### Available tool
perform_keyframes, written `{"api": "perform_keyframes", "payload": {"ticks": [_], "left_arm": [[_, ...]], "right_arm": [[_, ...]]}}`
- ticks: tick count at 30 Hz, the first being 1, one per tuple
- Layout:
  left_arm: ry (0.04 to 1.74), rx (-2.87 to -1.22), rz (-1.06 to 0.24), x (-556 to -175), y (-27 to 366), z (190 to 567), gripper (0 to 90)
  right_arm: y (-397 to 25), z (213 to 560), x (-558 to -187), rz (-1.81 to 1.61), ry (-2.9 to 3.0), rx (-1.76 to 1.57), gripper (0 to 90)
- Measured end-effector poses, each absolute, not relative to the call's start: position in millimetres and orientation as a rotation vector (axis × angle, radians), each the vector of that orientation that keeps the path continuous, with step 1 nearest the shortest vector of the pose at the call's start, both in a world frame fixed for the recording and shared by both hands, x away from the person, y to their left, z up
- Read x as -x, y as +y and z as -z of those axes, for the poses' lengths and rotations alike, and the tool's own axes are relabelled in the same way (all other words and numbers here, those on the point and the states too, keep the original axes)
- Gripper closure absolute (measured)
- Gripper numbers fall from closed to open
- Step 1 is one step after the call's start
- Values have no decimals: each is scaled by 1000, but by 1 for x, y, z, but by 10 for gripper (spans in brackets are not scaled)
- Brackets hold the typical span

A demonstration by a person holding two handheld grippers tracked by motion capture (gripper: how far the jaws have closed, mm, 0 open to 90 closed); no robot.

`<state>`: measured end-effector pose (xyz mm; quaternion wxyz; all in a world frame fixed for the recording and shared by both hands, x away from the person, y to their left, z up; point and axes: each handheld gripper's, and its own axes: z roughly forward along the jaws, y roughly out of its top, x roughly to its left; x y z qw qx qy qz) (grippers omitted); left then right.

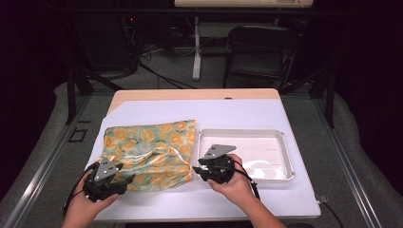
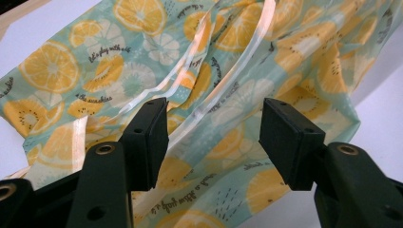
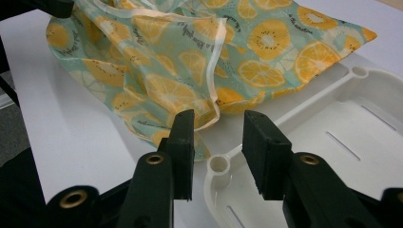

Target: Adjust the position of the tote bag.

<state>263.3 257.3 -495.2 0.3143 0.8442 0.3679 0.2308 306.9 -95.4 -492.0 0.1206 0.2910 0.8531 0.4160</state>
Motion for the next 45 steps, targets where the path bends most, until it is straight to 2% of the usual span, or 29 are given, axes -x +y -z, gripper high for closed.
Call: {"api": "perform_keyframes", "payload": {"ticks": [10,22,31,45], "left_arm": [[953,-2267,-631,-266,250,504,423],[972,-2296,-651,-268,251,508,602],[956,-2293,-656,-266,252,505,792],[952,-2278,-649,-264,252,502,896]], "right_arm": [[-95,493,-307,-1212,2493,-852,639],[-94,494,-306,-1206,2502,-845,636],[-94,494,-306,-1210,2497,-851,631],[-94,495,-306,-1196,2505,-848,623]]}}
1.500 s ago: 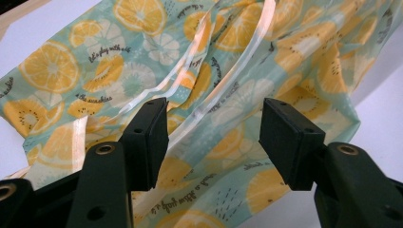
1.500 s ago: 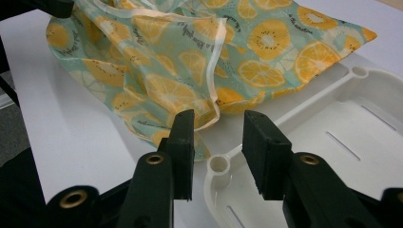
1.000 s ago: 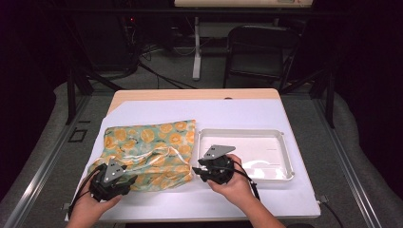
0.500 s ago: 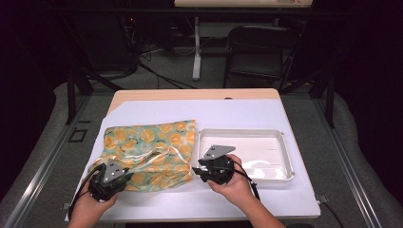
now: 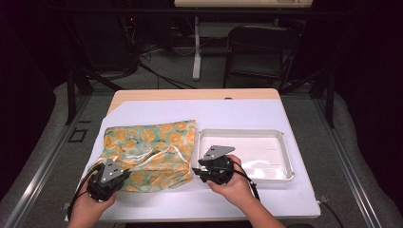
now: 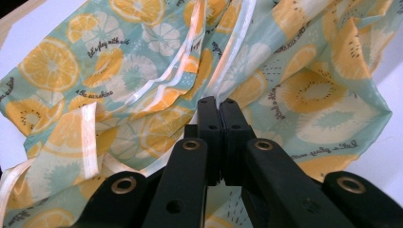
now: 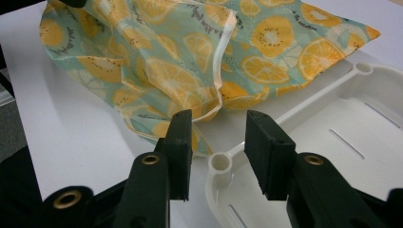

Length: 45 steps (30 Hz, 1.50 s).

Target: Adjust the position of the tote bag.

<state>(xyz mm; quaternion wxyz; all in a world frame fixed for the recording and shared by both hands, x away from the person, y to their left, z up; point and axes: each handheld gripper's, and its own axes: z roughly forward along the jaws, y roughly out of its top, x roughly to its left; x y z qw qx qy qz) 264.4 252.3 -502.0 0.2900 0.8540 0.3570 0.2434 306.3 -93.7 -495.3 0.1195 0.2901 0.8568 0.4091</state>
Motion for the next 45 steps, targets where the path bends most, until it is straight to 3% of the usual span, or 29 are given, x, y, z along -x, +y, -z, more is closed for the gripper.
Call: {"api": "perform_keyframes", "payload": {"ticks": [23,45], "left_arm": [[954,-2209,-822,-274,244,476,900],[980,-2043,-810,-328,230,437,900]], "right_arm": [[-98,493,-306,-1226,2475,-877,616],[-106,492,-313,-1230,2447,-929,615]]}}
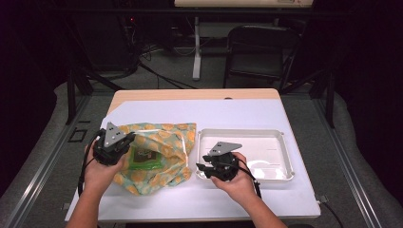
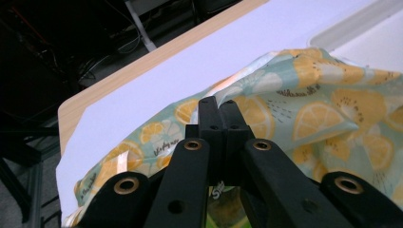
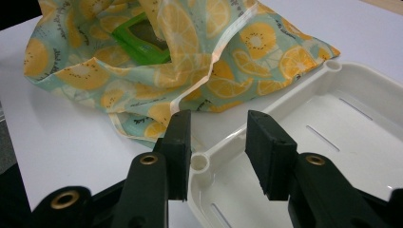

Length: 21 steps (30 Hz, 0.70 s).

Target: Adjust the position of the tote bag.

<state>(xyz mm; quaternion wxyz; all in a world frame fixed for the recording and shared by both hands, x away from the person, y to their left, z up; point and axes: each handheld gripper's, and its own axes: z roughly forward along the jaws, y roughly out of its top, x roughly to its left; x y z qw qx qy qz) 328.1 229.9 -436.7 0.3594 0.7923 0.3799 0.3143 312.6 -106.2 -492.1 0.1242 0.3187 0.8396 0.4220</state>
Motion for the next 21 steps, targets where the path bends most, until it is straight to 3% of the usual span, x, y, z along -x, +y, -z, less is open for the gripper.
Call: {"api": "perform_keyframes", "payload": {"ticks": [10,21], "left_arm": [[979,-2015,-772,-346,232,431,900],[993,-1969,-762,-344,239,434,900]], "right_arm": [[-87,489,-317,-1249,2451,-926,625],[-28,462,-329,-1201,2468,-760,614]]}}
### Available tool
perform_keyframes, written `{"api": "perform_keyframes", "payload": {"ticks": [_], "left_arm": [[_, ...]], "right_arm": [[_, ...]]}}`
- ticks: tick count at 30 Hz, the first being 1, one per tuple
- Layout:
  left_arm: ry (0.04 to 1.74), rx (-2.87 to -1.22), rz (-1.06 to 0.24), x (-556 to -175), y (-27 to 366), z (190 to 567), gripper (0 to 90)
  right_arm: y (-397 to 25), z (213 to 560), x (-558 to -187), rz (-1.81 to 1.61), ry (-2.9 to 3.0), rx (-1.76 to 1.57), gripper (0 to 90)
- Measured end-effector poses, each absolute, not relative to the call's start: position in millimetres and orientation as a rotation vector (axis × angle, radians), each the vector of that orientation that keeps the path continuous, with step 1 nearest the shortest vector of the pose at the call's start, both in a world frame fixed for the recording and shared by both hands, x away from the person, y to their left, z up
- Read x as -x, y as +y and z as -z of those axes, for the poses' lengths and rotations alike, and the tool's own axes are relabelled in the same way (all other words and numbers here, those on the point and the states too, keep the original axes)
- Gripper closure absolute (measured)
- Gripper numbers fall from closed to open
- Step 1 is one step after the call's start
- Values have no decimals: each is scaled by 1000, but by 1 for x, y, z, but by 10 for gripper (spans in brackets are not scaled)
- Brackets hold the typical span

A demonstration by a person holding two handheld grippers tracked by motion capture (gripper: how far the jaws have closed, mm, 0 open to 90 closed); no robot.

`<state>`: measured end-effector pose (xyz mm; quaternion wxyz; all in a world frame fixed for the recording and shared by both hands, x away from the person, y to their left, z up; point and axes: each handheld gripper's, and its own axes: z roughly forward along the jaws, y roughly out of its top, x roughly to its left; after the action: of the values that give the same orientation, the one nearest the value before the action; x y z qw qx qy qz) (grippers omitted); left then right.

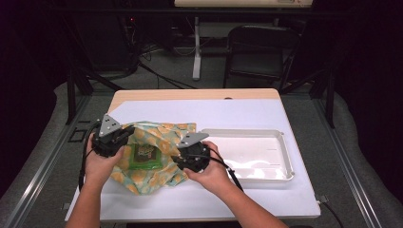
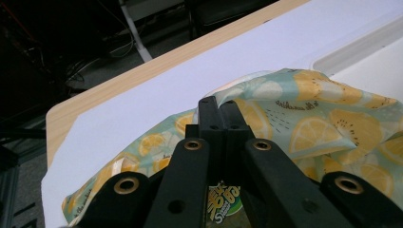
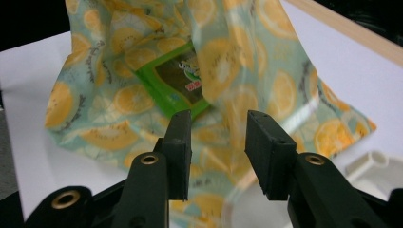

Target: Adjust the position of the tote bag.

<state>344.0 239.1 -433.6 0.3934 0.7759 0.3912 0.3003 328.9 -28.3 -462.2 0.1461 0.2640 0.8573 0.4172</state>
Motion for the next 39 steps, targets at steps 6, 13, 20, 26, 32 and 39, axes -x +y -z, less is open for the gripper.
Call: {"api": "perform_keyframes", "payload": {"ticks": [6,13,20,26,32,39], "left_arm": [[993,-1956,-765,-343,240,434,900],[984,-1957,-774,-341,240,433,900],[975,-1949,-778,-340,238,432,900],[968,-1935,-774,-338,238,431,900],[952,-1927,-772,-338,238,430,900],[943,-1925,-778,-337,237,431,900]], "right_arm": [[-6,451,-340,-1181,2420,-742,555],[10,442,-351,-1176,2404,-732,487],[23,442,-357,-1148,2418,-725,480],[30,449,-368,-1107,2422,-767,470],[37,455,-374,-1052,2434,-782,513],[42,462,-382,-1045,2463,-810,722]]}}
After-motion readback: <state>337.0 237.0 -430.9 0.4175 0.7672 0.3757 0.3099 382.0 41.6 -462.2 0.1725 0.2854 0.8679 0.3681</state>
